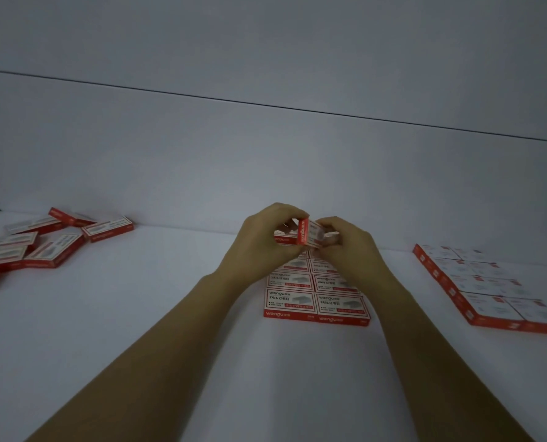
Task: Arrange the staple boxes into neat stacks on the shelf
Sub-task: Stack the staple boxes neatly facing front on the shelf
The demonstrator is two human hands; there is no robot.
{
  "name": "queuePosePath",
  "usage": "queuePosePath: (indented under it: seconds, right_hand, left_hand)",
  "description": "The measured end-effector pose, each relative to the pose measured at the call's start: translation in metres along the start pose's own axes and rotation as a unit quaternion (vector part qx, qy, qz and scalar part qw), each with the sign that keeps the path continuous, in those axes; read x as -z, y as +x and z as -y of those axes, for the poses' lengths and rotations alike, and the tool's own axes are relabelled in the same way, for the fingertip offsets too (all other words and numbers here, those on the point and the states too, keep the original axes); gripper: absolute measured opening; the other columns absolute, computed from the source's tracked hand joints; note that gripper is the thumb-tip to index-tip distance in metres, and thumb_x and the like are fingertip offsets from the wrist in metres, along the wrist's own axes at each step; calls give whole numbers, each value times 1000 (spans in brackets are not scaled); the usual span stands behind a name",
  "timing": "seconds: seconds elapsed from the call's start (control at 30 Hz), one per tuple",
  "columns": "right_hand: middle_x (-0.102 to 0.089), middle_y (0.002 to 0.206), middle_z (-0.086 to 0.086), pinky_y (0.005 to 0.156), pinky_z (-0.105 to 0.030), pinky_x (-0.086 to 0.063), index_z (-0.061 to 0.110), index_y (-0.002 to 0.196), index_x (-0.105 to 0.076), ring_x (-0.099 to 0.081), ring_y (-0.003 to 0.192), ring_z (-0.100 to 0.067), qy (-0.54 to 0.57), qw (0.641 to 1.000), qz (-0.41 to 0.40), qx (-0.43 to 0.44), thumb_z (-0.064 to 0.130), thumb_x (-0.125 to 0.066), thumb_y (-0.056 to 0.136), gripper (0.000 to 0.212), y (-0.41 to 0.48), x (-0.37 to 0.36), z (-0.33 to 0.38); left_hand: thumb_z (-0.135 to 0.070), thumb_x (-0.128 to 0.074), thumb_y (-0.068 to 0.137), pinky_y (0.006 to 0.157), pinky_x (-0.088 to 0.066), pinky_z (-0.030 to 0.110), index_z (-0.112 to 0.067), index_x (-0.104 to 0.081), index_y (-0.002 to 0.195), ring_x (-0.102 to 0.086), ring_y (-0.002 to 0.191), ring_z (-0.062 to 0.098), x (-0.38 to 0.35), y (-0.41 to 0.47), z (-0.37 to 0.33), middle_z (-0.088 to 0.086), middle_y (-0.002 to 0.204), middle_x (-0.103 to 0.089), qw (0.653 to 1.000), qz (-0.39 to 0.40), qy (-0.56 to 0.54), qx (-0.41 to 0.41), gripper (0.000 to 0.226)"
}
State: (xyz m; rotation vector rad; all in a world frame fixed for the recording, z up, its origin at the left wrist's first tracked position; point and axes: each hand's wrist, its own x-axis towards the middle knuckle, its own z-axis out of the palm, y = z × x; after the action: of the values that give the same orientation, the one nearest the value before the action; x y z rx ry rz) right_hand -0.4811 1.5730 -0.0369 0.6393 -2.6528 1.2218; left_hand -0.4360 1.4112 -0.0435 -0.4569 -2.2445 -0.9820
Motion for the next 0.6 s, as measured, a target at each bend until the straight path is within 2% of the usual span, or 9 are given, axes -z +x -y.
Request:
queuePosePath:
  seconds: [0.07,0.17,0.23,0.33,0.43,0.5,0.6]
  right_hand:
    - [-63,112,1,68,-14,-46,23,118,-57,-64,88,-9,23,1000,-18,-7,10,-68,81,40,2,2,1]
    - [-58,117,5,67,-16,-50,26,122,-56,-63,88,-5,55,998,-12,-9,9,-70,80,47,2,10,4]
    - [-59,116,4,68,-21,-52,26,123,-57,-64,89,-7,110,993,26,-24,14,-70,81,46,-1,17,3]
    - [-69,102,5,73,-23,-55,27,119,-62,-69,86,-11,142,983,105,-58,29,-67,83,37,-5,24,-1]
    - [-71,97,-5,89,-33,-54,17,107,-68,-67,93,-20,215,962,148,-77,33,-63,82,30,-2,23,-6]
    - [-67,93,-9,91,-31,-53,10,102,-68,-64,91,-21,278,944,152,-90,34,-62,78,35,-1,22,-6]
    - [-67,97,-15,90,-29,-53,5,103,-66,-63,91,-20,301,937,153,-96,39,-59,77,44,0,23,-7]
  left_hand:
    - [-18,-75,77,83,-45,5,-16,-62,117,-57,88,-2,3,1,2,-9,107,-61,999,-14,-3,29,42]
    - [-18,-76,76,86,-49,12,-17,-61,120,-61,94,4,8,3,5,-8,107,-64,992,-22,-60,111,47]
    - [-17,-76,75,83,-53,16,-16,-63,119,-65,93,6,11,4,7,-6,102,-68,976,-2,-135,174,46]
    - [-24,-75,76,77,-54,17,-12,-67,112,-69,88,8,17,3,12,-2,97,-72,943,30,-219,249,39]
    - [-28,-70,79,76,-56,19,-8,-69,106,-70,85,11,19,1,17,4,96,-73,927,47,-252,273,33]
    - [-29,-66,82,71,-55,15,-7,-70,104,-69,82,10,20,0,17,5,93,-73,928,55,-242,278,31]
    - [-33,-64,83,69,-54,15,-8,-71,98,-65,78,11,20,0,18,8,91,-71,931,74,-223,280,31]
